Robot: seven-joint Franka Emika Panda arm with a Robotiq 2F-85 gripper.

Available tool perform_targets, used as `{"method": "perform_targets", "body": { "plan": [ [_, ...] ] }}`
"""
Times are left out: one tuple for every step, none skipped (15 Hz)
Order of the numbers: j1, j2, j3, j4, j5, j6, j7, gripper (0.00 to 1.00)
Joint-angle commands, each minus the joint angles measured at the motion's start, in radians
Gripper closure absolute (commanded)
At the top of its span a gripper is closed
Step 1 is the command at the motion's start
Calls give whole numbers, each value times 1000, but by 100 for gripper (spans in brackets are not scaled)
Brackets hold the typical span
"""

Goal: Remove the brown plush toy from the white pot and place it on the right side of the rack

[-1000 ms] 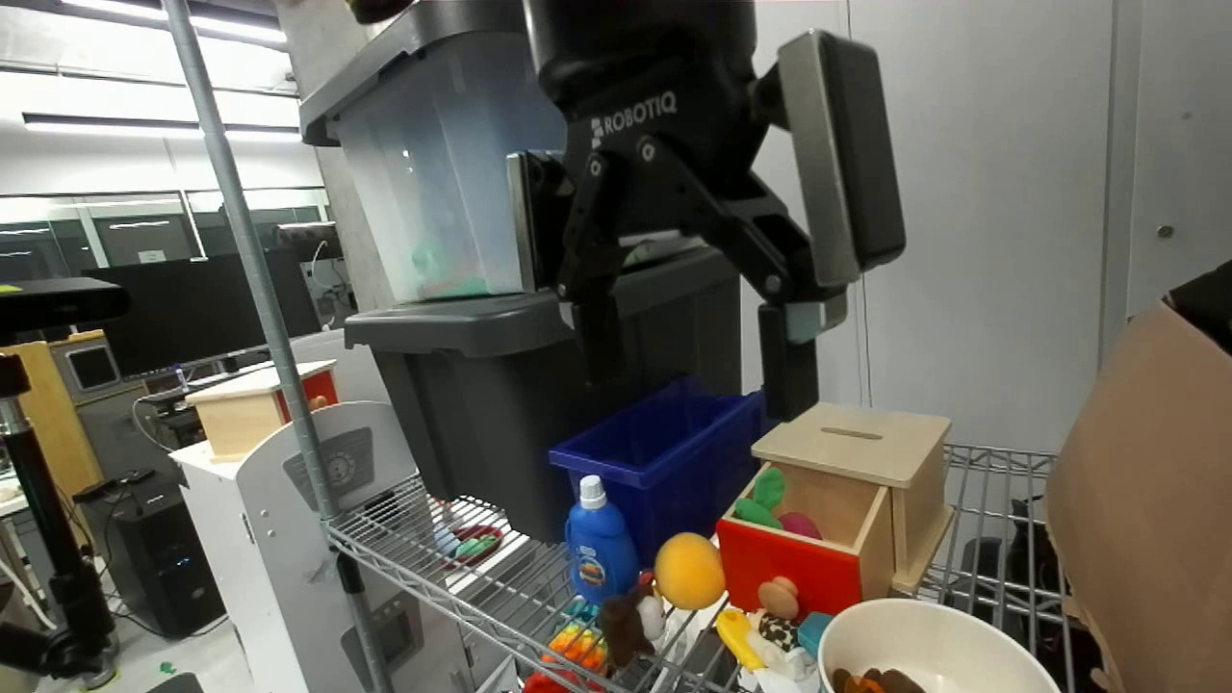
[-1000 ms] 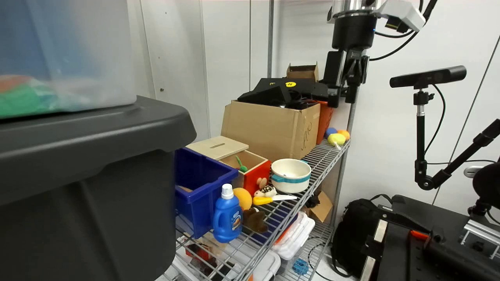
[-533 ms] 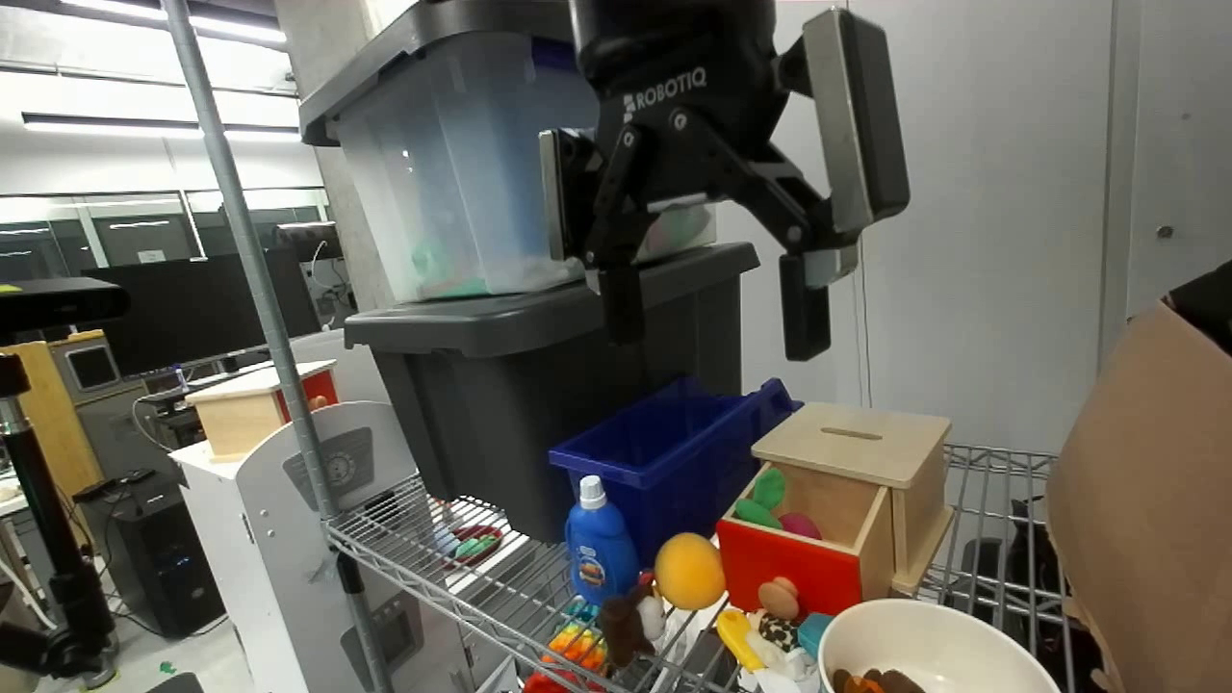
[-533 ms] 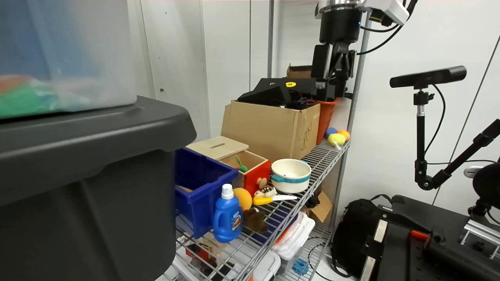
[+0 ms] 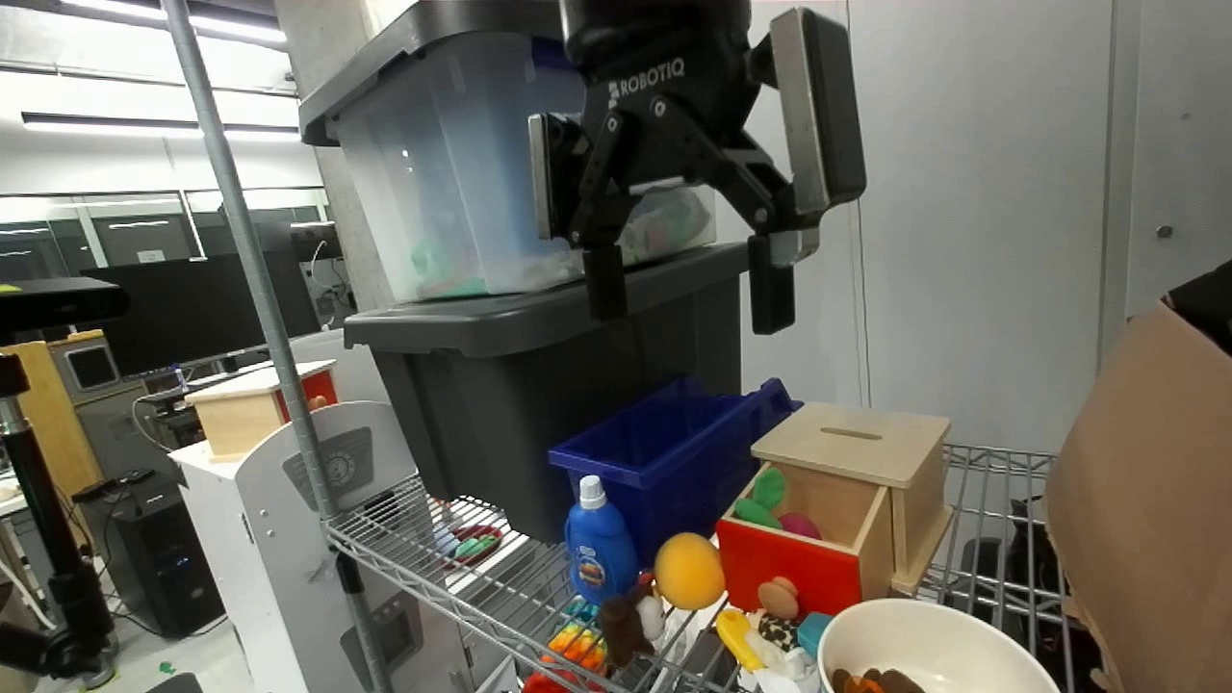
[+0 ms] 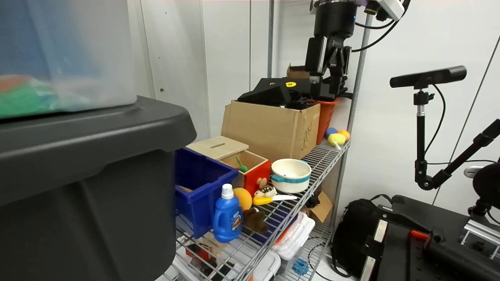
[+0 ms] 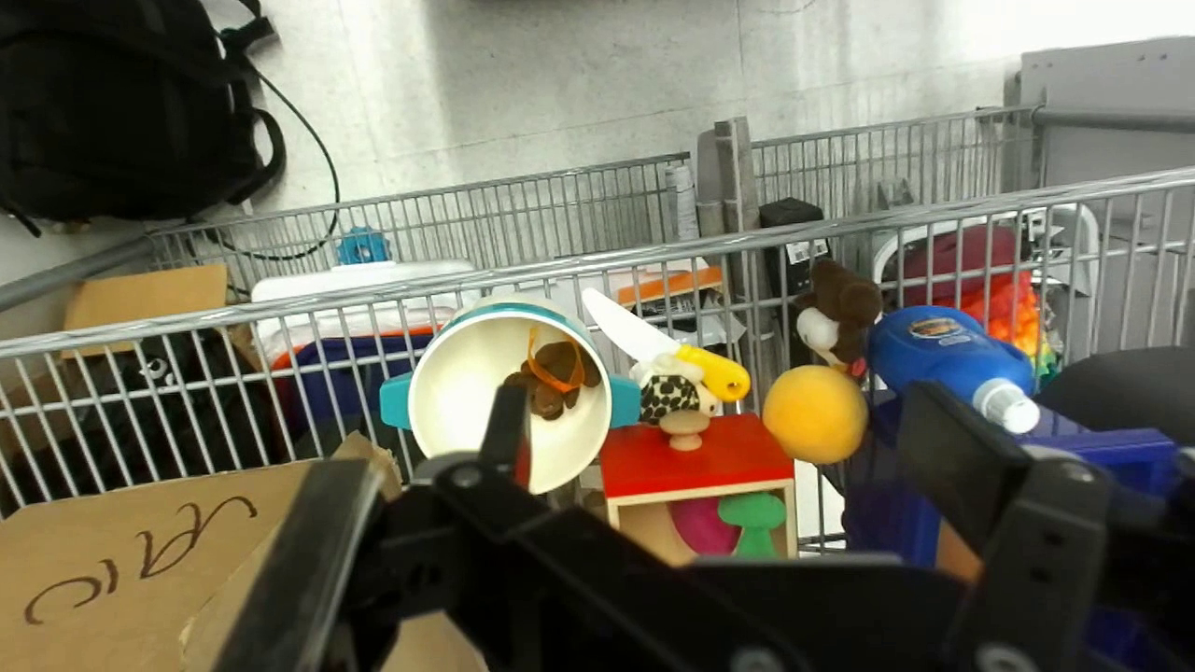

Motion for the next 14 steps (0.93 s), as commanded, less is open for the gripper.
{"method": "perform_targets", "body": {
  "plan": [
    [-1,0,1,2,0,-3,0,0],
    [-1,0,1,2,0,-3,0,0],
    [-5,1,-3,-1,-1,-5,1,0],
    [-10,2,-8,0,2,-12,0,0],
    [-13,2,-11,3,-2,-18,0,0],
    [-17,4,-15,7,-2,-21,-4,0],
    [-20,7,-18,18,-9,-31,-8,0],
    [-23,12,-21,30,-16,-40,-9,0],
    [-25,18,-24,43,-19,-50,-10,0],
    [-25,28,-25,66,-24,-69,-10,0],
    [-25,37,-25,87,-30,-86,-8,0],
    [-24,50,-24,118,-34,-110,-11,0],
    [-25,64,-25,145,-36,-127,-16,0],
    [-27,79,-25,172,-37,-143,-23,0]
  ]
}}
